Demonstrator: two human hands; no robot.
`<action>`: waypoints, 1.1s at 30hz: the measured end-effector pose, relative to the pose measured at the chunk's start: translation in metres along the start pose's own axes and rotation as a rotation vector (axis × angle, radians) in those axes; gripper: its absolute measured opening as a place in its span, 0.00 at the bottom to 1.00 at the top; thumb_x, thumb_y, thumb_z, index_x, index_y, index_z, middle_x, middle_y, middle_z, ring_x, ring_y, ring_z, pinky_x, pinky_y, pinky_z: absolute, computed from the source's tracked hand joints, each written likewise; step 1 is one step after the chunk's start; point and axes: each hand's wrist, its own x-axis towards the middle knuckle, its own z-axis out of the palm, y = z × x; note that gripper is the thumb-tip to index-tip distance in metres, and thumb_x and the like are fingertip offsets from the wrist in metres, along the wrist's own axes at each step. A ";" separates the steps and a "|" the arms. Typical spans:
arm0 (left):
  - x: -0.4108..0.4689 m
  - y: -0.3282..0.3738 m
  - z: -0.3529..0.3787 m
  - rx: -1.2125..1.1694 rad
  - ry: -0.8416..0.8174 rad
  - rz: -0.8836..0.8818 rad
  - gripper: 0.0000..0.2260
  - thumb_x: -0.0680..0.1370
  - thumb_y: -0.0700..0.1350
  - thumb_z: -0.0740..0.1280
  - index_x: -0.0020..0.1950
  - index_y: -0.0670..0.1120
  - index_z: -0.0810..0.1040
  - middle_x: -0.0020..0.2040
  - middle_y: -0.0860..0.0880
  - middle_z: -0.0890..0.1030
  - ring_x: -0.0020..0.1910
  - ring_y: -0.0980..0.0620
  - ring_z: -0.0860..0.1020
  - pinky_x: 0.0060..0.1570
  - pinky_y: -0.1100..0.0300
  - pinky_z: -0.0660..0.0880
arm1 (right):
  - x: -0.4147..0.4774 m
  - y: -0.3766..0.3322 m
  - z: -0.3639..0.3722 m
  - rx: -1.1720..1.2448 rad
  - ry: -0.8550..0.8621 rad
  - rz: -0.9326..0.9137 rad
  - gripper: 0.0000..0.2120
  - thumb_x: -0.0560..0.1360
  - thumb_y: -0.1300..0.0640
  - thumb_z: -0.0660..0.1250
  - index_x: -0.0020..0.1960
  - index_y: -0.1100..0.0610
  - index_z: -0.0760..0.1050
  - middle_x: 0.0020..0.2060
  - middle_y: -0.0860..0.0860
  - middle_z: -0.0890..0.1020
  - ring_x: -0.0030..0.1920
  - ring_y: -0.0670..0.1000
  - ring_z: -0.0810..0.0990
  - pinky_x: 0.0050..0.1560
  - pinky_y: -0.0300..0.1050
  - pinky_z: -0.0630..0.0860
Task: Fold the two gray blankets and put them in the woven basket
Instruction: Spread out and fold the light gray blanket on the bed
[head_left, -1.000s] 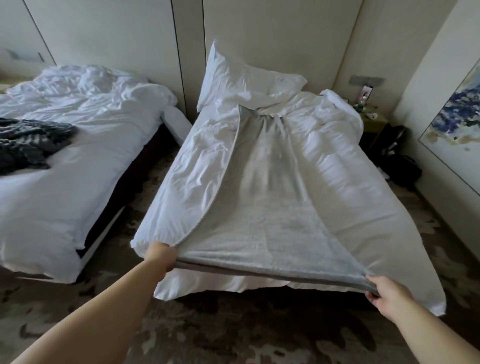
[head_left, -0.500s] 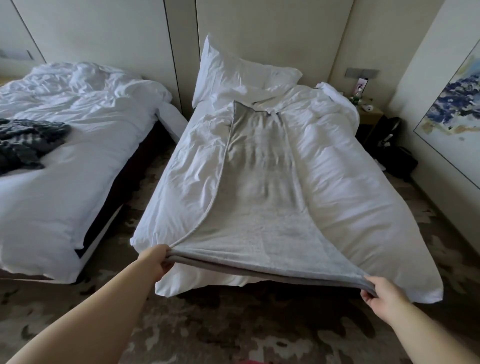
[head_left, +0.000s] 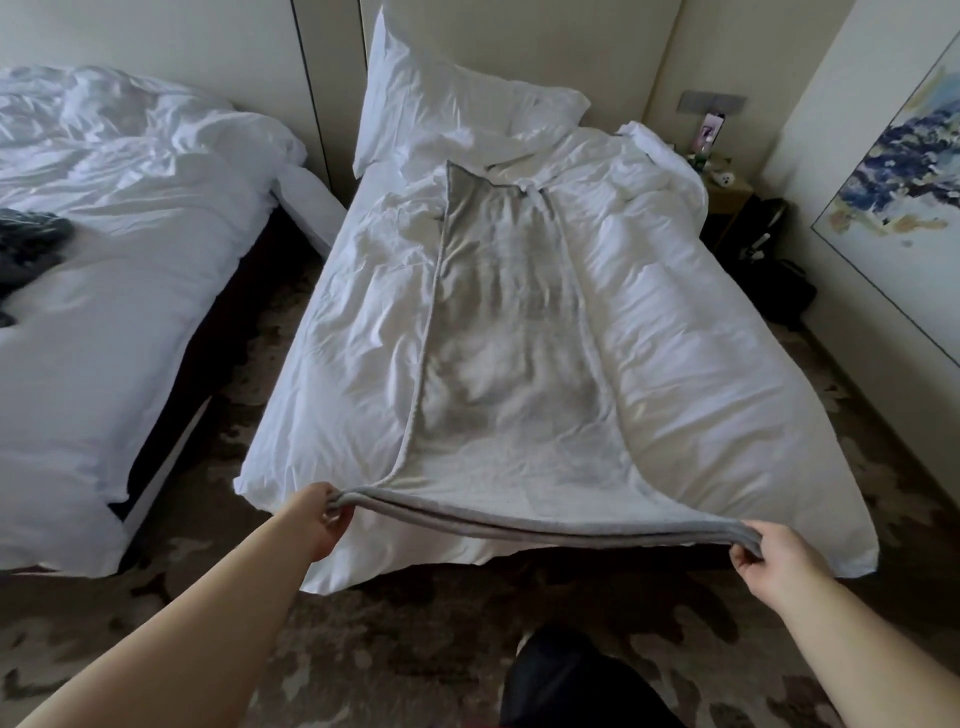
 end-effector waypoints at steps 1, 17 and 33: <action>0.004 0.004 0.006 -0.021 0.004 -0.011 0.09 0.79 0.35 0.56 0.38 0.39 0.66 0.31 0.44 0.68 0.17 0.53 0.68 0.13 0.66 0.69 | 0.005 -0.003 0.008 0.009 -0.009 0.003 0.06 0.79 0.65 0.58 0.55 0.60 0.70 0.39 0.55 0.71 0.36 0.50 0.70 0.36 0.40 0.68; 0.176 0.114 0.201 -0.208 0.060 0.064 0.11 0.81 0.45 0.60 0.62 0.45 0.68 0.55 0.42 0.71 0.53 0.45 0.76 0.61 0.49 0.73 | 0.231 -0.096 0.242 0.064 -0.110 0.153 0.13 0.82 0.60 0.54 0.41 0.61 0.69 0.39 0.54 0.74 0.39 0.49 0.75 0.29 0.38 0.80; 0.241 -0.036 0.139 0.415 0.249 -0.026 0.15 0.71 0.52 0.74 0.49 0.43 0.78 0.39 0.46 0.83 0.37 0.47 0.82 0.34 0.57 0.78 | 0.285 0.065 0.158 -0.459 -0.122 0.471 0.20 0.77 0.53 0.65 0.67 0.55 0.72 0.60 0.54 0.78 0.63 0.56 0.75 0.65 0.53 0.69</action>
